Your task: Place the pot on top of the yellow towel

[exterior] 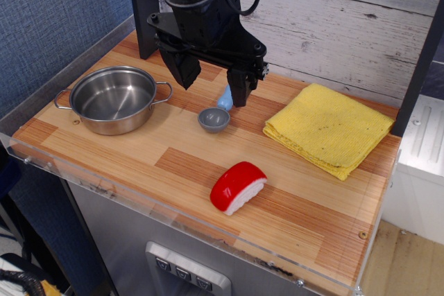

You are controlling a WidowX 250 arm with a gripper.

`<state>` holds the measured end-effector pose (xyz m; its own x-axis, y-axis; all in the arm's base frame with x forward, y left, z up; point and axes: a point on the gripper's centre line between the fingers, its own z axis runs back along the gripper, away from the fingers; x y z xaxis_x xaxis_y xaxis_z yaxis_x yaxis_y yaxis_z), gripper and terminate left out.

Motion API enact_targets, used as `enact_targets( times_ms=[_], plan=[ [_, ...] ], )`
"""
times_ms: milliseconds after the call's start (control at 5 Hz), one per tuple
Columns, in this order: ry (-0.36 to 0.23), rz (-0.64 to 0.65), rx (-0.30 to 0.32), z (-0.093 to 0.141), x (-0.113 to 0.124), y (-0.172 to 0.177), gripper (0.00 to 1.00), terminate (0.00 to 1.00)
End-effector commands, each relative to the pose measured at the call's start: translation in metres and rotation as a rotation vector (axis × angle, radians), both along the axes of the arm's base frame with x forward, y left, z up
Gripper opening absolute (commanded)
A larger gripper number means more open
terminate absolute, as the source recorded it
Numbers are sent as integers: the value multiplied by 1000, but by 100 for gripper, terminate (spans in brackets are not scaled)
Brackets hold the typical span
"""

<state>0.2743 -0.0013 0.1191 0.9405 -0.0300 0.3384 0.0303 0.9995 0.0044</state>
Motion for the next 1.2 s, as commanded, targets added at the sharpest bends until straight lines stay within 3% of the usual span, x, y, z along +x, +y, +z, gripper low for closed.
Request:
enact_targets(
  times_ms=[0,200,400,600,1000],
  plan=[
    [0,0,0,0,0,0,100,0],
    [74,33,-2,5,-2,22,100,0],
    [50,46,-4,14,0,45,100,0],
    [39,32,58,16,-3,65,100,0],
    [38,-60,82,3,-6,89,100,0]
  ],
)
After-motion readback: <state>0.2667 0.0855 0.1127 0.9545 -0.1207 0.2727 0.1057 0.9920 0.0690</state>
